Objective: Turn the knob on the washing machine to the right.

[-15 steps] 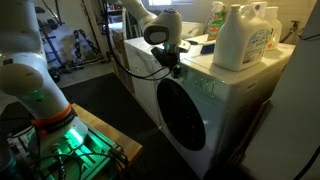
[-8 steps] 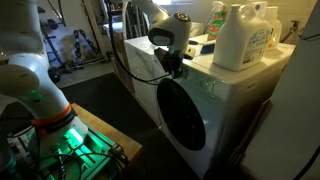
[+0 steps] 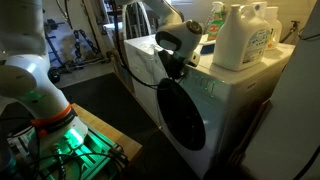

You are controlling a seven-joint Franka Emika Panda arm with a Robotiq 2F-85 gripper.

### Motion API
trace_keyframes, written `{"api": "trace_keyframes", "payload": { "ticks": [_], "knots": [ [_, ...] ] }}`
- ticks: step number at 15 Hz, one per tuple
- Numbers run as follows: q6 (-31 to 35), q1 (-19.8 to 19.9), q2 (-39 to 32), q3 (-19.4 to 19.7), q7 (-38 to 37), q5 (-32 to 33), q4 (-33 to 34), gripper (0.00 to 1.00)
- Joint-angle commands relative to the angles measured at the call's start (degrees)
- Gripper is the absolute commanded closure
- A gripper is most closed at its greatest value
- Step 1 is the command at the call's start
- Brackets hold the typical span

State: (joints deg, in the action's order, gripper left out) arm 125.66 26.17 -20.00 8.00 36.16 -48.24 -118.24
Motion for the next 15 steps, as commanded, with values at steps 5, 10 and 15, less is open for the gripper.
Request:
{"api": "trace_keyframes", "payload": {
  "ticks": [5,10,15],
  "knots": [
    [-0.77,-4.48,7.07,5.7,-9.6,16.19,-3.91,0.0],
    [3.09,-10.31,17.53,5.31,-25.19,37.58,-11.21,0.0],
    [9.86,-15.02,28.58,1.89,-43.81,59.52,-19.21,0.0]
  ]
}}
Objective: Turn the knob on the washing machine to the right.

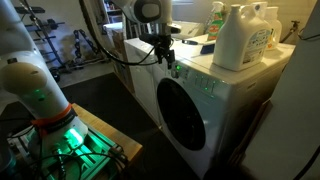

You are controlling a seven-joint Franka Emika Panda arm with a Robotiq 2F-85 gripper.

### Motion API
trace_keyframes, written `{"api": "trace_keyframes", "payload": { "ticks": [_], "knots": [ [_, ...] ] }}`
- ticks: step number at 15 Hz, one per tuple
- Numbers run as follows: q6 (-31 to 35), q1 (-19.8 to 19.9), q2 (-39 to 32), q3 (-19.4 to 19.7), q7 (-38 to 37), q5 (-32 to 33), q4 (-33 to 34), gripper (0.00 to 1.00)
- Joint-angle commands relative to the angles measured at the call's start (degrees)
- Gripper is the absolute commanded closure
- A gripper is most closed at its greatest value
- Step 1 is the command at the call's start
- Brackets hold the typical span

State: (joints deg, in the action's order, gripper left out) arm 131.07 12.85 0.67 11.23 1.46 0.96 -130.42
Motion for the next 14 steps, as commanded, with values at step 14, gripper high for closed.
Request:
{"api": "trace_keyframes", "payload": {
  "ticks": [14],
  "knots": [
    [4.53,0.53,17.79,-6.85,-21.69,25.55,-10.36,0.0]
  ]
}}
